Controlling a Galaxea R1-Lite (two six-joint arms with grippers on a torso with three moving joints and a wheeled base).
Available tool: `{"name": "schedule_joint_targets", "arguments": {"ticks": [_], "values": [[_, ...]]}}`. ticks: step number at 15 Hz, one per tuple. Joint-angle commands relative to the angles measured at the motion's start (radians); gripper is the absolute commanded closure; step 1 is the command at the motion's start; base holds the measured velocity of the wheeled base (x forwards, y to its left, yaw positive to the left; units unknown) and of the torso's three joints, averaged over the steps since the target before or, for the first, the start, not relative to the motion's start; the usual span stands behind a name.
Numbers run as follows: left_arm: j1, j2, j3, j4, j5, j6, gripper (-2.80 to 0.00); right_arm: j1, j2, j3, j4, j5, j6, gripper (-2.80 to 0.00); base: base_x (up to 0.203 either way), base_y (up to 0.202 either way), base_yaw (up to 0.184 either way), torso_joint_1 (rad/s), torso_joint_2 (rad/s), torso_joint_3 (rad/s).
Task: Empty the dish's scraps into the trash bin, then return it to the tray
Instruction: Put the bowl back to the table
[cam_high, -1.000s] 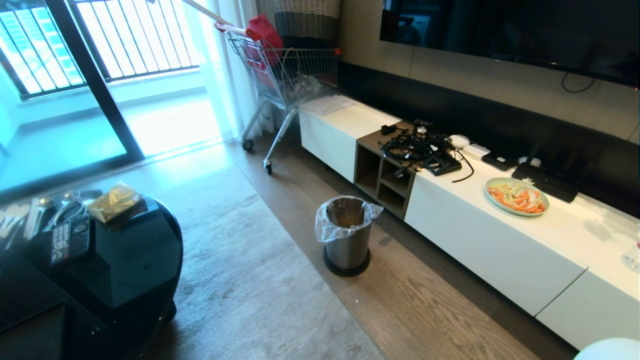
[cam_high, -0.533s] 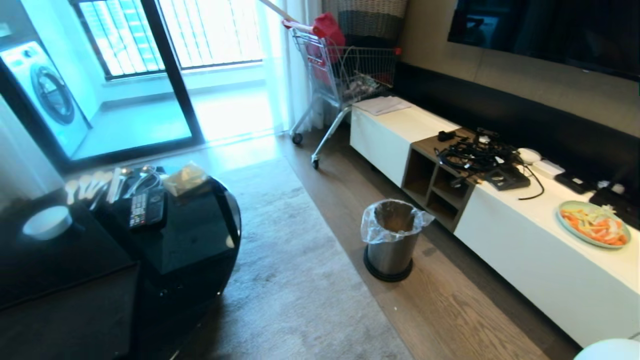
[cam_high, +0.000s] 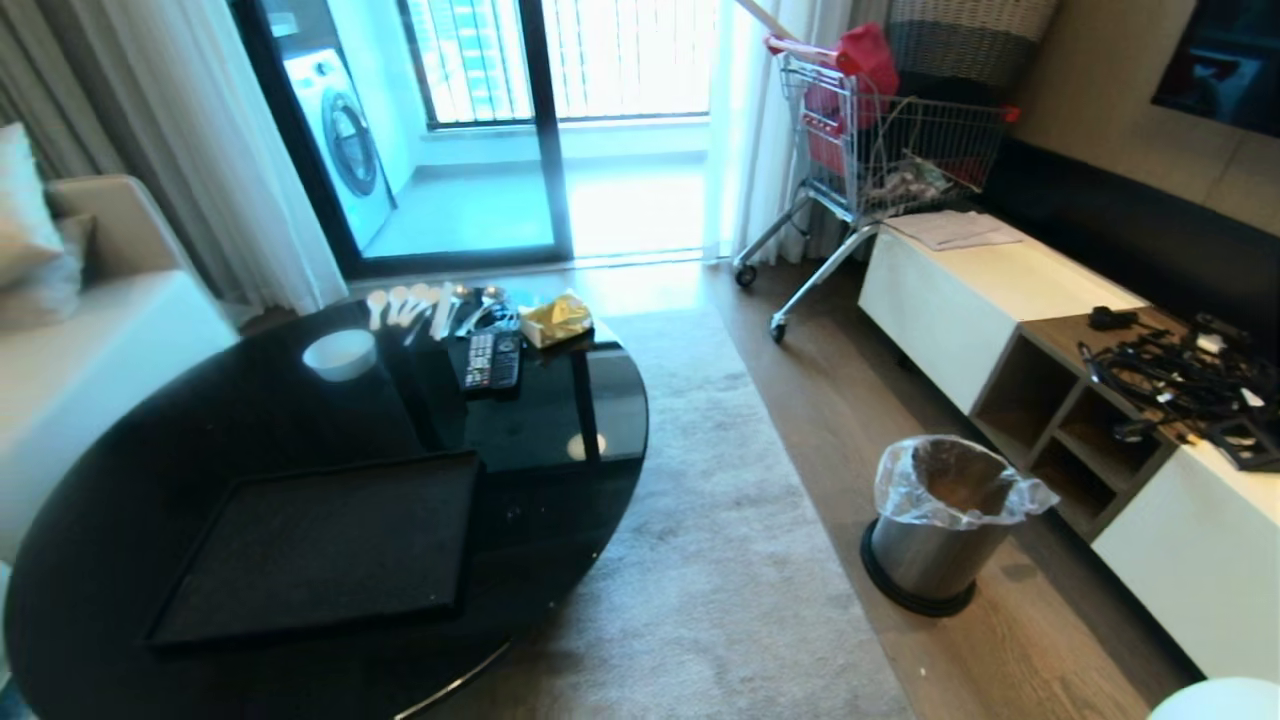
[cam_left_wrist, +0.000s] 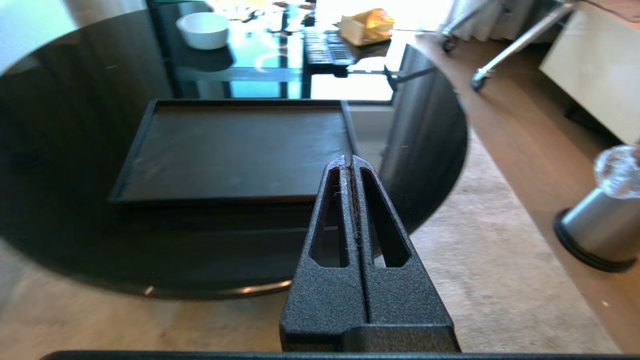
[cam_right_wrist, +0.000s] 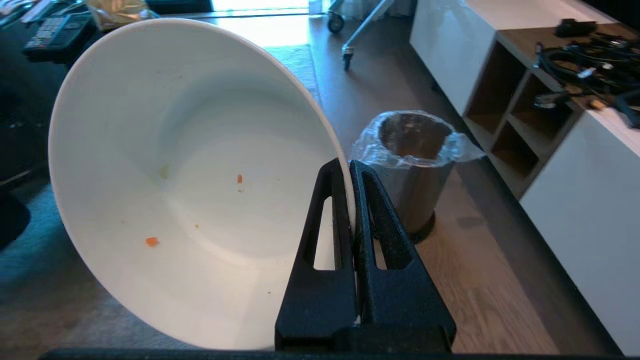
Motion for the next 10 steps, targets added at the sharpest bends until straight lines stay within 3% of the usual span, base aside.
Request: {"name": "schedule_joint_targets", "arguments": {"ticks": [1, 10], "values": [[0.0, 0.0, 0.0, 0.0, 0.0, -0.001, 0.0, 0.001, 0.001, 0.0, 0.0, 0.0, 0.002, 0.0, 0.001, -0.009, 0.171, 0.003, 0.0, 0.003], [0.0, 0.0, 0.0, 0.0, 0.0, -0.001, 0.0, 0.001, 0.001, 0.0, 0.0, 0.0, 0.002, 0.0, -0.001, -0.01, 0.169, 0.003, 0.0, 0.001]]}}
